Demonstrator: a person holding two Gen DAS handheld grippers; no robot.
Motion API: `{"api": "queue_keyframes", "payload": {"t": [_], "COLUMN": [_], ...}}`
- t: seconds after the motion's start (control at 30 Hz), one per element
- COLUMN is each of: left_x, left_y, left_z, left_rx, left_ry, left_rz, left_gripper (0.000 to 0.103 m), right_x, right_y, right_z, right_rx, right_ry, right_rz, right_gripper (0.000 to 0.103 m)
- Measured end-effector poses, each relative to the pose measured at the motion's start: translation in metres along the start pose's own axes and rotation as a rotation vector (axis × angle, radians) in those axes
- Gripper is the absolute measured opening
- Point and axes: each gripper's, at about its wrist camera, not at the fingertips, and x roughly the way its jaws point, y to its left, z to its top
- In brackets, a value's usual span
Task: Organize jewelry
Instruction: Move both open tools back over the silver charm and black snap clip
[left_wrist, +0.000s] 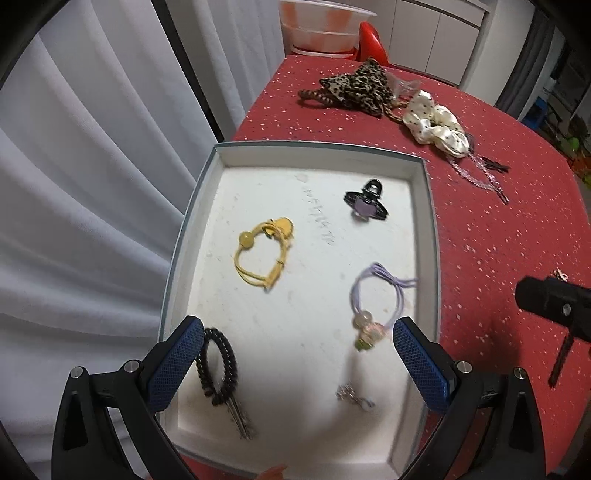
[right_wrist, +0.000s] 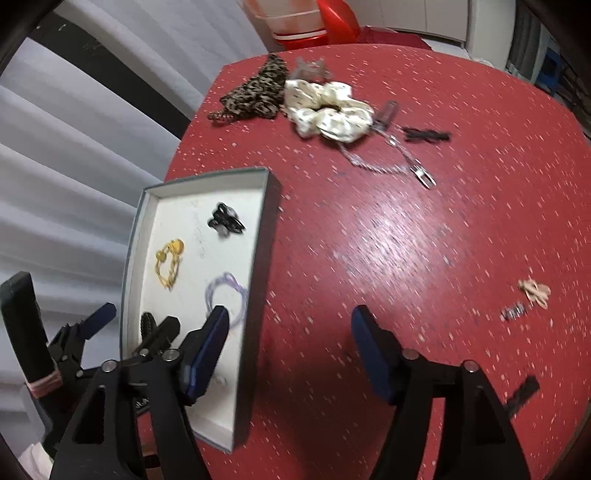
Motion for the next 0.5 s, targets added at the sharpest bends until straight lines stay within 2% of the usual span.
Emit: {"api": "queue_keyframes", "payload": {"t": [0.3,0.33,0.37,0.5], "left_x": [-0.020,-0.022,-0.023,-0.030], "left_y": [-0.019,-0.022,-0.024,-0.036], "left_z": [-0.005,-0.006,-0.007,-0.011], "left_rx": [0.017,0.025,0.029,0.053], "left_ry": [0.014,0.013,0.013,0.019], "left_rz": [-0.009,-0.006,-0.001,0.004], "left_gripper": [0.103,0.103,0.103,0.103], "right_x": [-0.018,-0.020,-0.021,-0.027], "right_y": [-0.034,-0.038,-0.042,-0.058], "right_z": [-0.032,-0.035,-0.039,-0.053], "right_rx": [0.060,0.067,0.074,0.099], "right_ry": [0.014,0.017,0.018,0.031], "right_rz": [-0.011,-0.011,-0.010,-0.013], "right_gripper": [0.082,0.084,0.091,0.091]}}
